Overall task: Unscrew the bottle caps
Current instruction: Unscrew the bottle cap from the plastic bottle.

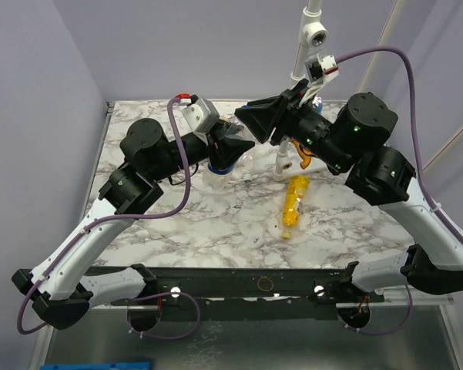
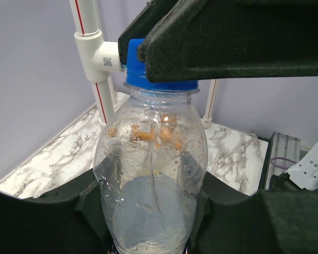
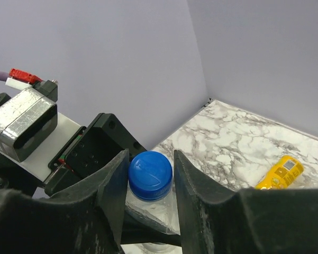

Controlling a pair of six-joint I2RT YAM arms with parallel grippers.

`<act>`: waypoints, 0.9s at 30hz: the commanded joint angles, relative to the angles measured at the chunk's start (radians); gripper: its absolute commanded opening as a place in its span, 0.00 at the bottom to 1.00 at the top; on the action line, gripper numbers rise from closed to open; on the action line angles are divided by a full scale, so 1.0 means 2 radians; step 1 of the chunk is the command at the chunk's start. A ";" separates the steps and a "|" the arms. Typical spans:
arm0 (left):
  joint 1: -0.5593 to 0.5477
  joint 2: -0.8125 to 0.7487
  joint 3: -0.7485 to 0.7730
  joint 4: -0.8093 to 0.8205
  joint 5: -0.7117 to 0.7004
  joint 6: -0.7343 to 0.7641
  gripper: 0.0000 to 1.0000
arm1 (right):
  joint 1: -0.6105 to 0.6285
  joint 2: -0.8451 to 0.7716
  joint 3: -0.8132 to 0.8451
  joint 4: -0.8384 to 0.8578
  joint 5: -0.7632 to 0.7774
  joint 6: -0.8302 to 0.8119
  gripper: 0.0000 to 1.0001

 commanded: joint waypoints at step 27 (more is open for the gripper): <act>0.001 0.013 0.059 0.018 0.398 -0.129 0.00 | 0.000 -0.057 -0.044 0.059 -0.502 -0.087 0.01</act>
